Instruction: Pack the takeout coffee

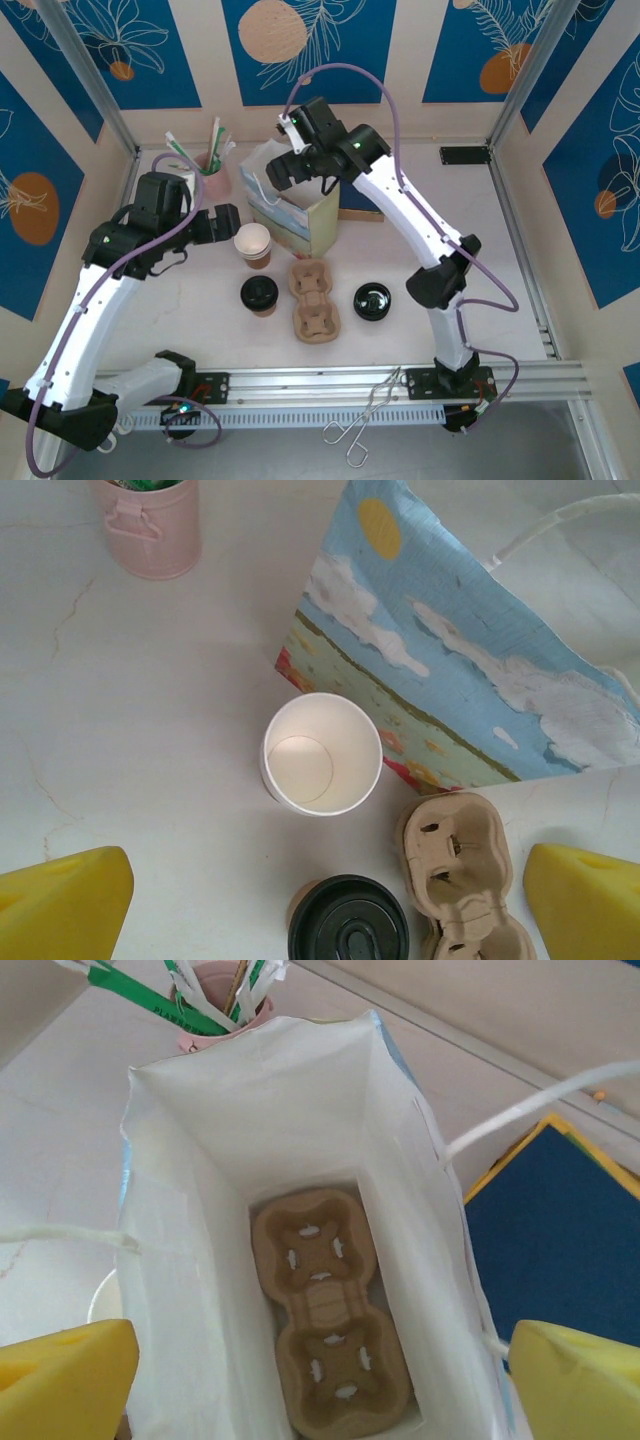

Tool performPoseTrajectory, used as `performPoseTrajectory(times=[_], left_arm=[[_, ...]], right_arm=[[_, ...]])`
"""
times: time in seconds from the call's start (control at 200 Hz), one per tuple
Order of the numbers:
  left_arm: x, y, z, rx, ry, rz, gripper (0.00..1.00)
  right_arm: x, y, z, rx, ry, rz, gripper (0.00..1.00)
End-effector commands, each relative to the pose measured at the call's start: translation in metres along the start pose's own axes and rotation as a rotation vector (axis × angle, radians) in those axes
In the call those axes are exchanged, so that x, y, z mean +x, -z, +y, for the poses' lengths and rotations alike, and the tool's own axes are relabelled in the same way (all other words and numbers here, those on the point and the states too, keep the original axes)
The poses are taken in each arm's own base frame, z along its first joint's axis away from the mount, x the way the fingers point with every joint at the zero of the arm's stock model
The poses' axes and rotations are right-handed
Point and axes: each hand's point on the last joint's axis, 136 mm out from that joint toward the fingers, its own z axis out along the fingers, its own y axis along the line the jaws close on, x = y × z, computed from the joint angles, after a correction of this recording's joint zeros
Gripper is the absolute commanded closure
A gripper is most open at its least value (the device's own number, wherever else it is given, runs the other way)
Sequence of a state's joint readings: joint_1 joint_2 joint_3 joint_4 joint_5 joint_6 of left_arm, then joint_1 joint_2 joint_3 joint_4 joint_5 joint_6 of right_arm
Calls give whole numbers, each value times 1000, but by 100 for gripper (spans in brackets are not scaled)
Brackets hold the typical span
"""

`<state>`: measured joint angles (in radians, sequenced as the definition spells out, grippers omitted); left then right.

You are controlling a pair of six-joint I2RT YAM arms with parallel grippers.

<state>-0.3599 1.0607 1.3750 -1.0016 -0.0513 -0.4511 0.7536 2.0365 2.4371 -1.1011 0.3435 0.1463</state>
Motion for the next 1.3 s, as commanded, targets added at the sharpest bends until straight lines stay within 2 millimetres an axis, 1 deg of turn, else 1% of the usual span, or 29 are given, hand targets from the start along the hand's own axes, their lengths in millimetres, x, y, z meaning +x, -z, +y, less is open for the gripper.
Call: performPoseTrajectory(times=[0.0,0.105,0.185,0.255,0.41,0.49,0.585,0.795,0.955,1.035,1.145,1.23,1.295], left_arm=[[-1,-6,-2,20,26,8,0],[1,-10,-4,30,33,18,0],[2,-13,-6,41,41,25,0],[3,-16,-8,53,49,31,0],[4,-21,-12,80,72,26,0],[5,-22,-13,94,89,15,0],[7,-26,-15,114,107,17,0],[16,-35,-19,138,129,36,0],[30,-43,-18,123,133,58,3],[35,-47,-19,118,145,66,5],[37,-50,-26,120,146,74,8],[32,-51,-36,119,139,74,10],[24,-49,-47,120,133,70,11]], right_arm=[[-12,31,0,-8,-40,-82,1],[-10,46,-2,-14,-61,-106,1],[-5,55,-4,-12,-79,-111,1],[1,63,-11,9,-107,-119,1],[26,75,-23,26,-176,-145,1],[45,80,-28,10,-202,-151,1],[65,90,-38,2,-264,-170,1],[114,97,-55,-34,-422,-167,1],[139,102,-57,-66,-478,-170,1],[147,105,-56,-71,-476,-164,1],[156,104,-56,-64,-469,-148,1],[158,104,-57,-57,-455,-141,1],[158,105,-59,-45,-449,-145,1]])
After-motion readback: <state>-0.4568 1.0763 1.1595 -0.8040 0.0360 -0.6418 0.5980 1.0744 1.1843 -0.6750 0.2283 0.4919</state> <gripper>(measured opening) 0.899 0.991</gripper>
